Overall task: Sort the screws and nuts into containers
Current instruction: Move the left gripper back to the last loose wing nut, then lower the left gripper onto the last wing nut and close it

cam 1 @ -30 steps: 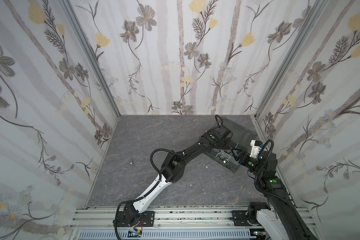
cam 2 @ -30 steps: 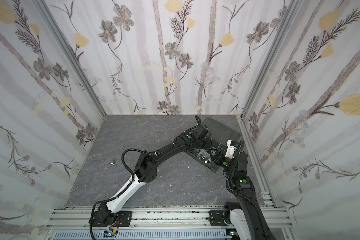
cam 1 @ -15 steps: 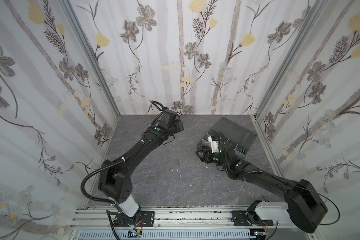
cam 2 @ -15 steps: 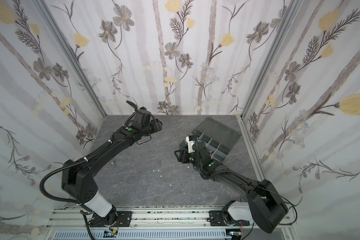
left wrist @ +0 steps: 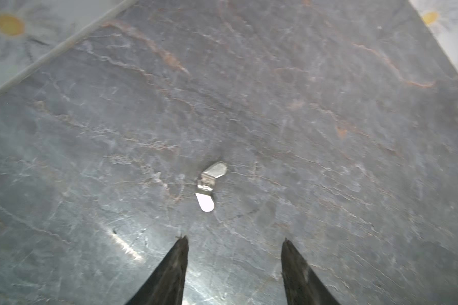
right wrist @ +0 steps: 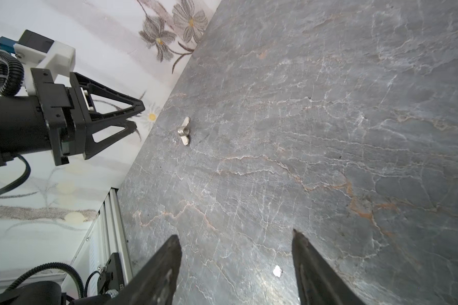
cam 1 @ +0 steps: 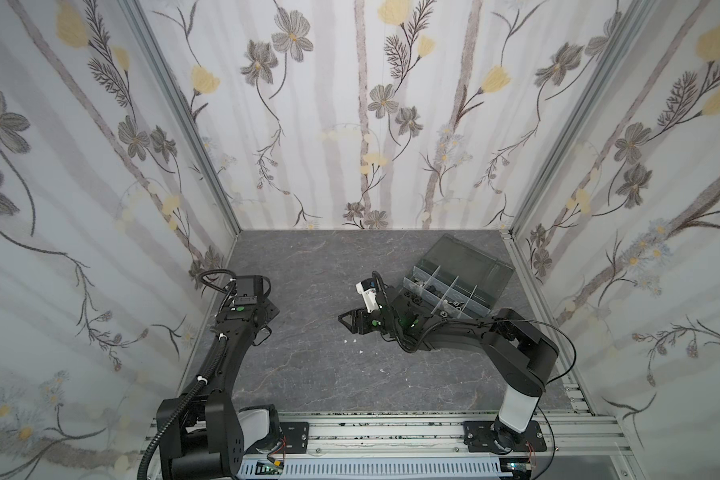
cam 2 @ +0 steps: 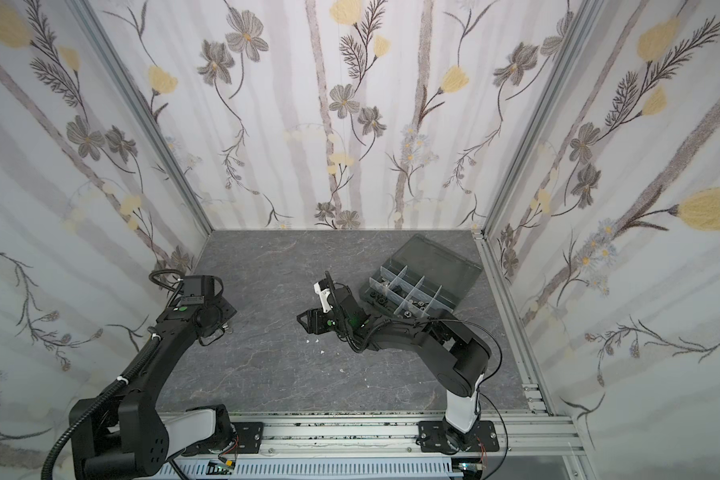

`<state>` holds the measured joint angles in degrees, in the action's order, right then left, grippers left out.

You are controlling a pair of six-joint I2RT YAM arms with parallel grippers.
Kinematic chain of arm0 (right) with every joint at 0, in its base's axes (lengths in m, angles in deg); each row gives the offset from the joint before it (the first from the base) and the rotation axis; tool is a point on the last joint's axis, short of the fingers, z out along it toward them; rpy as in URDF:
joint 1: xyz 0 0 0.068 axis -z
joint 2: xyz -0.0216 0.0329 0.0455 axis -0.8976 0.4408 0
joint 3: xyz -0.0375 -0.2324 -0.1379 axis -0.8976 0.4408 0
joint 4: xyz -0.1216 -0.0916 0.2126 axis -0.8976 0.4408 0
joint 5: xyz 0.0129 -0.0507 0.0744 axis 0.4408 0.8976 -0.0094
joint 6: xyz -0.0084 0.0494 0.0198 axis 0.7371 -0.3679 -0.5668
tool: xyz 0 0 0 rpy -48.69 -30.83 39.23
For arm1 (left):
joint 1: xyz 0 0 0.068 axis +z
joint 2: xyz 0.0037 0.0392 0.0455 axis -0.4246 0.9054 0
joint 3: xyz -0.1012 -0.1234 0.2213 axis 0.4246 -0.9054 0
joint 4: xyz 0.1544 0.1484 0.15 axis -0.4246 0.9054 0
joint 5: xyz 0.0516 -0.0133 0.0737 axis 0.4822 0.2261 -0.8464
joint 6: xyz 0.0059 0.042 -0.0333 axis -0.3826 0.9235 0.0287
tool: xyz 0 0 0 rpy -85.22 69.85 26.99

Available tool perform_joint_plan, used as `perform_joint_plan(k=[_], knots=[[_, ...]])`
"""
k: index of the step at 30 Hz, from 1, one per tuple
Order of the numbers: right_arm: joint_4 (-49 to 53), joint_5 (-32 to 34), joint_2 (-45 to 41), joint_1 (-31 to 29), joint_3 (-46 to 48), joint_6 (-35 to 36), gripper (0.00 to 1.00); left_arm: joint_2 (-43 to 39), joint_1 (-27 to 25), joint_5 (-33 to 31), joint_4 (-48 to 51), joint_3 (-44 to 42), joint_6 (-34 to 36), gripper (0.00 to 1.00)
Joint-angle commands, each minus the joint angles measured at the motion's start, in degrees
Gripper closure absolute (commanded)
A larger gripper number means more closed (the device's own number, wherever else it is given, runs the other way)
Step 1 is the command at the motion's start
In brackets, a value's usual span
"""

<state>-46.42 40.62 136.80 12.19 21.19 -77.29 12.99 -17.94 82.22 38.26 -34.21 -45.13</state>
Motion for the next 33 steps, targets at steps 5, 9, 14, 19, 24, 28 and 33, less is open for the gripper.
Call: perform_joint_plan(k=[5,9,14,19,24,28,33], knots=[[-4.8,-2.3,-0.1,-0.2,0.6,-1.4,0.32,8.4,3.9,3.3,-3.1,1.3,7.7,0.41],[-4.8,-2.3,-0.3,-0.2,0.9,-1.4,0.33,13.9,3.9,4.2,-5.6,1.9,9.4,0.43],[-5.3,-2.5,-0.9,0.2,1.6,-1.4,0.32,20.0,4.0,2.4,-5.2,4.2,11.6,0.49],[-5.9,-2.9,-0.9,0.9,2.1,-1.8,0.33,22.0,4.0,0.0,-4.9,5.4,11.9,0.51],[-6.4,-3.3,-1.0,1.1,2.5,-2.1,0.33,25.2,4.0,-1.4,-4.3,7.4,12.1,0.54],[-6.5,-3.4,-1.1,1.4,2.7,-2.2,0.33,27.2,4.0,-1.9,-4.5,8.4,12.3,0.56],[-6.6,-3.3,-1.6,1.6,3.1,-2.2,0.33,28.7,4.0,-2.3,-4.1,9.3,12.6,0.67]])
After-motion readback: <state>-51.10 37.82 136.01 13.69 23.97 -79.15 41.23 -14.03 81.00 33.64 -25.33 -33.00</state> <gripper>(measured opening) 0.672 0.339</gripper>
